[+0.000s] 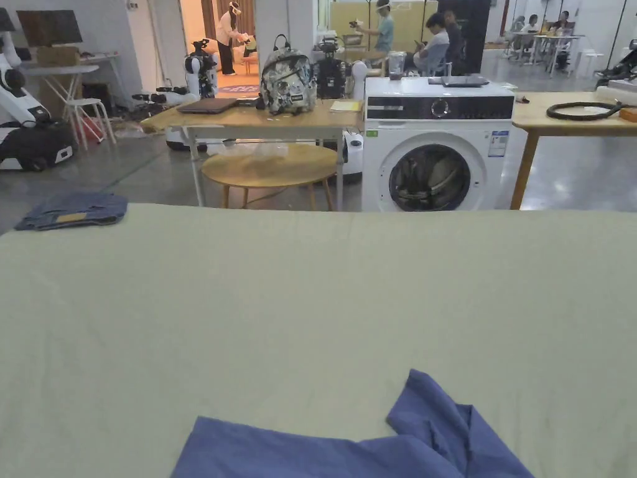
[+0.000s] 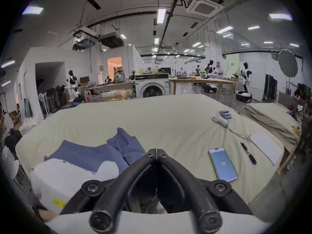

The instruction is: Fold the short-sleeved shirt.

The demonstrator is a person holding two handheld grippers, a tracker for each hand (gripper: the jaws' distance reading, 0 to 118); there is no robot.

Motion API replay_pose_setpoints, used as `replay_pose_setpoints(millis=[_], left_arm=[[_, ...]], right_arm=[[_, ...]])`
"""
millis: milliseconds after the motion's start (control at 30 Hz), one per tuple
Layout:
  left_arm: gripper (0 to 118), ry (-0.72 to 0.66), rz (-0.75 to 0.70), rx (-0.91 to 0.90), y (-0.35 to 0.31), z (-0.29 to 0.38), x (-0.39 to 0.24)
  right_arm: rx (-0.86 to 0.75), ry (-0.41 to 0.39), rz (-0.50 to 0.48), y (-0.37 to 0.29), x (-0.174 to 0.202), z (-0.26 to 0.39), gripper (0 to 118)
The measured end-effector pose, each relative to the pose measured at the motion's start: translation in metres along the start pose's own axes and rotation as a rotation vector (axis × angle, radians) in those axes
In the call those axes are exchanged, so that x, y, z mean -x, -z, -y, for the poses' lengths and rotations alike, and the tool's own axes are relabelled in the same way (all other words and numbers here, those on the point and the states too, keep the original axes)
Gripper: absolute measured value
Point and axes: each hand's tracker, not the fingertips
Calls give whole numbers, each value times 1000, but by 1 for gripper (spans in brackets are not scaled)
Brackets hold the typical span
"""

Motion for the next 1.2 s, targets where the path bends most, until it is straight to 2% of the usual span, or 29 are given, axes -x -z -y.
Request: replay_pose_setpoints(millis=[67,167,267,333,367,400,467,533,567,633,700,900,933,967,1033,1067,1133,1167,1200], left_arm=[[49,-17,35,-43,-18,-1,1],[49,3,-26,-165,-71,-12,14],[49,54,-178,-323,-148,-21,25],[49,111,-332,-421,-205,-21,28],[43,156,-410,-475,-227,-18,26],[32,179,-512,-507,-249,-14,22],[0,189,-616,-539,-283,-3,19],[0,191,-698,-562,-313,13,12],[0,234,-754,-590,-324,19,6],[0,243,-884,-556,-341,30,-3],[0,209,-918,-523,-353,41,0],[0,85,-903,-548,-374,40,25],[0,46,-893,-506,-375,36,34],[14,14,-898,-461,-374,30,45],[64,-77,-917,-463,-372,21,70],[74,-120,-856,-441,-373,16,89],[70,-185,-766,-381,-364,8,134],[70,-172,-772,-352,-354,7,152],[70,-158,-841,-308,-341,1,170]], right_arm=[[10,7,-12,-1,-3,3,0],[15,8,-27,1,-2,3,0],[5,9,-65,5,1,-2,0],[-13,-4,-89,7,6,-7,0],[-22,-16,-98,8,9,-11,0],[-29,-27,-109,9,12,-15,0],[-40,-40,-124,12,19,-21,0],[-53,-44,-146,15,25,-26,0],[-57,-46,-154,16,27,-28,0],[-64,-58,-158,14,34,-29,0],[-71,-69,-170,10,37,-29,0],[-78,-63,-194,11,42,-30,0],[-74,-63,-197,12,42,-29,0],[-73,-66,-197,11,42,-29,0],[-70,-79,-188,10,40,-25,0],[-67,-81,-184,10,39,-23,0],[-53,-71,-176,12,34,-20,0],[-40,-59,-173,13,31,-19,0],[-24,-45,-165,15,27,-17,0]])
